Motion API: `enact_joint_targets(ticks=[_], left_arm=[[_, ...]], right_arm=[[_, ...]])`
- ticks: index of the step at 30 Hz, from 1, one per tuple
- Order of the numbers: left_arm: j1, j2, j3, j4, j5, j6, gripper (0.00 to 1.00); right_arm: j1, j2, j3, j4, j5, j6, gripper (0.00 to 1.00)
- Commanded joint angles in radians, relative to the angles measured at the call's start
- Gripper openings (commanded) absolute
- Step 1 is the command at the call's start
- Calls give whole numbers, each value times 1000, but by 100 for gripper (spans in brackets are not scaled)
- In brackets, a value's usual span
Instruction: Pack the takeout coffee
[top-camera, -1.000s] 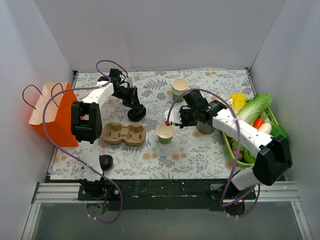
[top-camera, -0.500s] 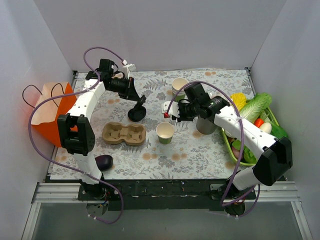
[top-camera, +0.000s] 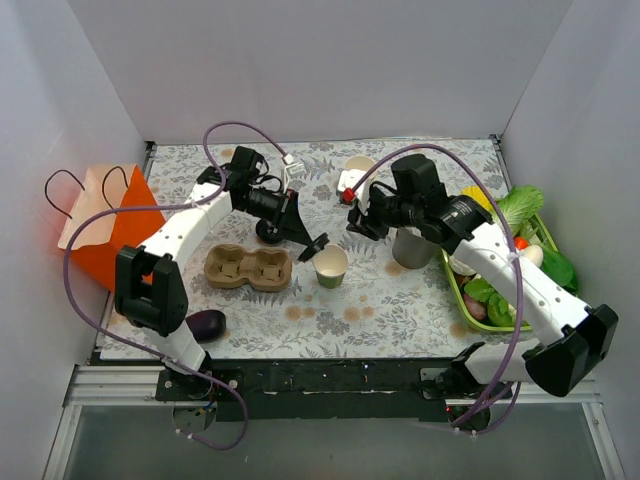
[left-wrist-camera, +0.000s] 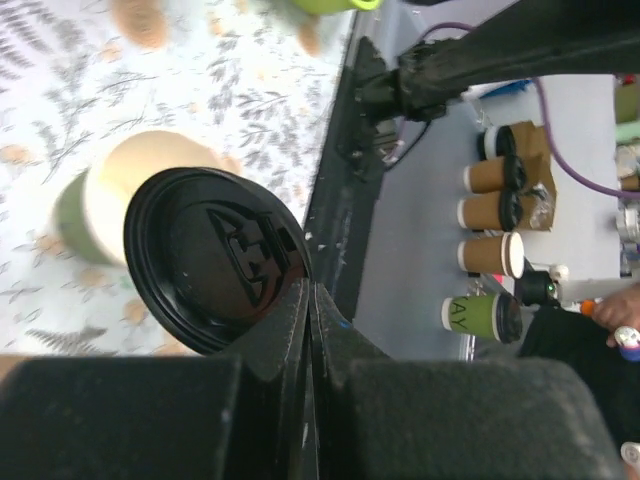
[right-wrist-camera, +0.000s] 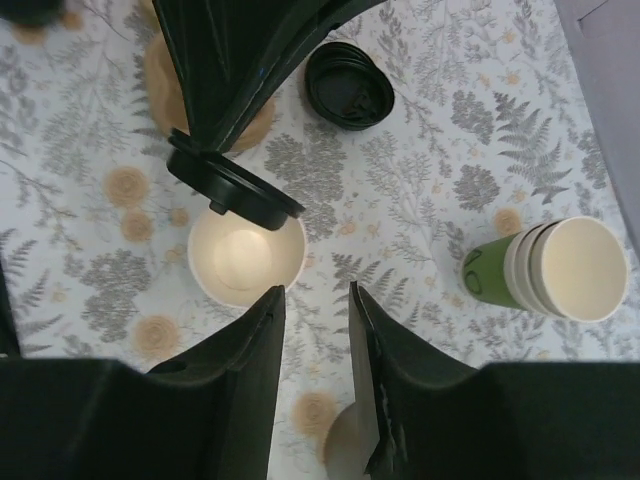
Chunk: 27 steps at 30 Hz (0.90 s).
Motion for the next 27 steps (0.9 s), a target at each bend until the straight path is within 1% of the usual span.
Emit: enact_joint_targets(ticks=[1,3,4,6,7,8,10,11,15,16,17,18,19,21,27], left_arm=[[-43,-171,-120,413,101,-327,0],[-66,-174,-149,504,142,-416,0],[-72,-168,-161,587,159,-515,0],[-94,-162,-227,673,186,-607,0],[-99,-165,-258,751,193,-672,0],[-108,-165,-308,784,198,-701,0],[-111,-162,-350,871,202,-753,0],[-112,-159,-383,905,206,-817,0],[-112,-144,-442,1074,206,-980,0],[-112,-142,-459,1151,207,-1014,0],[-111,-136,-474,1192,209,-1049,0],[-111,-135,-503,1232,212,-1126,0],[-111,-133,-512,1296,213,-1152,0],[-109,-128,-519,1315,215,-1182,0],[-96,-107,-513,1290,222,-1166,0]], right_arm=[[-4,-85,-42,-20,-86,278,40],[-4,-117,-87,-33,-103,297,41],[-4,-129,-104,-37,-103,302,41],[-4,-163,-142,-44,-82,297,41],[-4,-177,-180,-40,-69,294,41],[-4,-187,-200,-35,-53,287,41],[-4,-214,-248,-20,-36,286,40],[-2,-220,-260,-3,-20,303,40],[-4,-231,-326,45,-17,337,40],[-4,-234,-341,58,-16,340,40],[-4,-237,-373,86,-13,345,40],[-4,-241,-387,101,-12,346,40],[-2,-241,-400,114,-12,348,40],[-4,-235,-427,155,-17,357,40],[-2,-177,-437,239,-43,409,41]])
